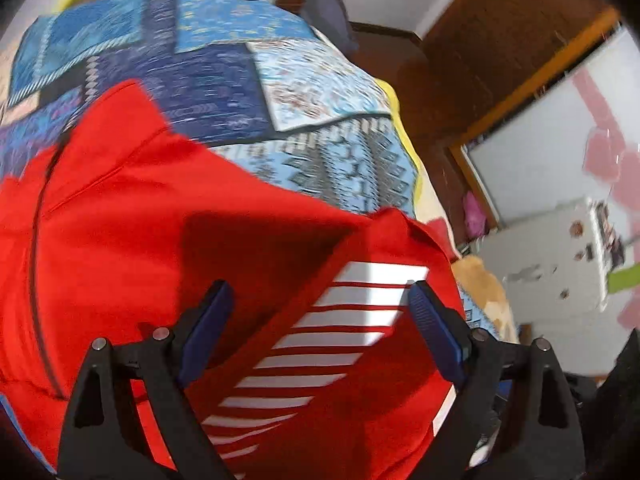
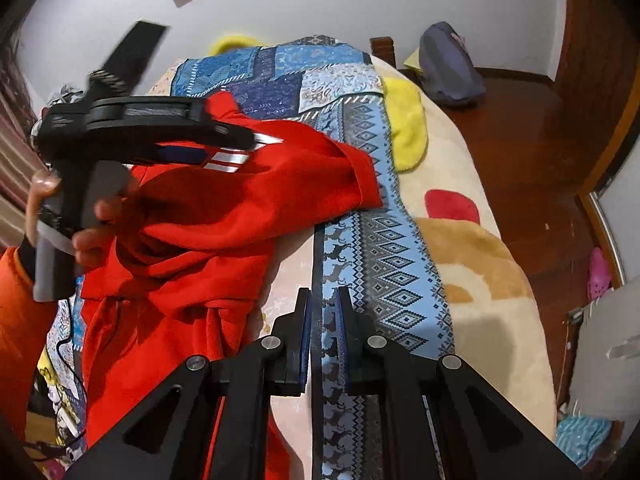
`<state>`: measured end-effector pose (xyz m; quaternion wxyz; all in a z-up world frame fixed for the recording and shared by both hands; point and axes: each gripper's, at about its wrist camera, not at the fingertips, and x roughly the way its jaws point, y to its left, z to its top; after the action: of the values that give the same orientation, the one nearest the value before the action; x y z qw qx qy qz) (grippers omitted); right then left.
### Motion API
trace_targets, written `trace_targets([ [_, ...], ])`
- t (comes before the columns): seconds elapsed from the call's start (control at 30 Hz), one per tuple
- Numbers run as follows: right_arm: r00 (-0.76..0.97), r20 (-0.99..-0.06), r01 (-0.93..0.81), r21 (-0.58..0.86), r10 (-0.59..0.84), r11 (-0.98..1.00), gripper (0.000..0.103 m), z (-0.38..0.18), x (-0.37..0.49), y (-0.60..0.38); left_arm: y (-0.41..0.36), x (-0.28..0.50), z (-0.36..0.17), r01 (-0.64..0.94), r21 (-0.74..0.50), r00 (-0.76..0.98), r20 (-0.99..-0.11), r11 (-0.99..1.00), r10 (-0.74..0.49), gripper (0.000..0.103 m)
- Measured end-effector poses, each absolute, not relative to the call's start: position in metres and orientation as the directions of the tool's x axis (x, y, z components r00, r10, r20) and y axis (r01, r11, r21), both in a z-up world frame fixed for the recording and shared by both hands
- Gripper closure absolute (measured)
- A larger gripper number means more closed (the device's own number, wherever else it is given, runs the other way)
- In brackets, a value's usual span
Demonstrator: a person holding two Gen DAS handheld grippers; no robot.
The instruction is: Fold large clothes
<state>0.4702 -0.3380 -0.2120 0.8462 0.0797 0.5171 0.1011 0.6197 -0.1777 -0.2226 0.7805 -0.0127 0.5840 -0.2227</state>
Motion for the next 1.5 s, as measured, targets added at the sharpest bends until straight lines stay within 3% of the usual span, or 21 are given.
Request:
trace_targets([
  [0.07,0.445,-0.862,-0.095,0.225,0.243,0.970,0.095,-0.216,0.470,-0.337,-0.190,0.612,-0.221,0.368,-0.243,0.242,-0.907,0.898,-0.345,0.041],
  [0.13,0.438,-0.866,-0.098,0.221,0.242,0.970,0.095,-0.220,0.469,-0.336,-0.199,0.604,-0.218,0.386,-0.215,0.251,-0.911,0.897,-0.326,0.089],
  [0.17,0.433,-0.867,-0.096,0.226,0.245,0.969,0.095,-0.222,0.469,-0.336,-0.203,0.599,-0.216,0.389,-0.186,0.263,-0.916,0.902,-0.302,0.099],
  [0.2,0.428,-0.868,-0.095,0.234,0.252,0.968,0.095,-0.223,0.468,-0.335,-0.203,0.595,-0.213,0.391,-0.167,0.282,-0.914,0.905,-0.291,0.101],
  [0.47,0.449,-0.852,-0.132,0.235,0.270,0.963,0.095,-0.206,0.456,-0.318,-0.183,0.539,-0.090,0.398,-0.061,0.586,-0.751,0.915,-0.305,0.102],
  [0.7,0.474,-0.850,-0.220,0.138,0.229,0.966,0.095,-0.196,0.461,-0.270,-0.102,0.489,-0.014,0.184,0.073,0.797,-0.595,0.980,-0.105,0.102],
  [0.83,0.474,-0.862,-0.258,0.062,0.182,0.964,0.095,-0.206,0.471,-0.240,-0.035,0.475,-0.027,0.018,0.076,0.803,-0.596,0.997,0.031,0.102],
  [0.93,0.469,-0.877,-0.280,-0.033,0.107,0.959,0.095,-0.219,0.479,-0.226,0.014,0.469,-0.061,-0.074,0.060,0.753,-0.651,0.995,0.096,0.102],
  [1.1,0.478,-0.878,-0.298,-0.188,-0.024,0.936,0.095,-0.234,0.484,-0.218,0.069,0.471,-0.151,-0.135,0.032,0.601,-0.792,0.990,0.107,0.102],
  [1.23,0.498,-0.859,-0.297,-0.299,-0.120,0.907,0.095,-0.238,0.483,-0.219,0.084,0.475,-0.206,-0.133,0.054,0.514,-0.850,0.990,0.115,0.097],
  [1.37,0.485,-0.870,-0.292,-0.259,-0.091,0.921,0.095,-0.229,0.478,-0.227,0.094,0.481,-0.227,-0.084,0.015,0.454,-0.890,0.996,0.051,0.095],
  [1.47,0.502,-0.865,-0.288,-0.171,-0.003,0.942,0.095,-0.205,0.472,-0.238,0.105,0.474,-0.208,-0.049,-0.025,0.478,-0.879,0.999,0.001,0.082],
  [1.5,0.509,-0.860,-0.280,-0.130,0.032,0.951,0.095,-0.194,0.471,-0.243,0.113,0.469,-0.197,-0.045,-0.043,0.500,-0.866,0.998,-0.015,0.070],
])
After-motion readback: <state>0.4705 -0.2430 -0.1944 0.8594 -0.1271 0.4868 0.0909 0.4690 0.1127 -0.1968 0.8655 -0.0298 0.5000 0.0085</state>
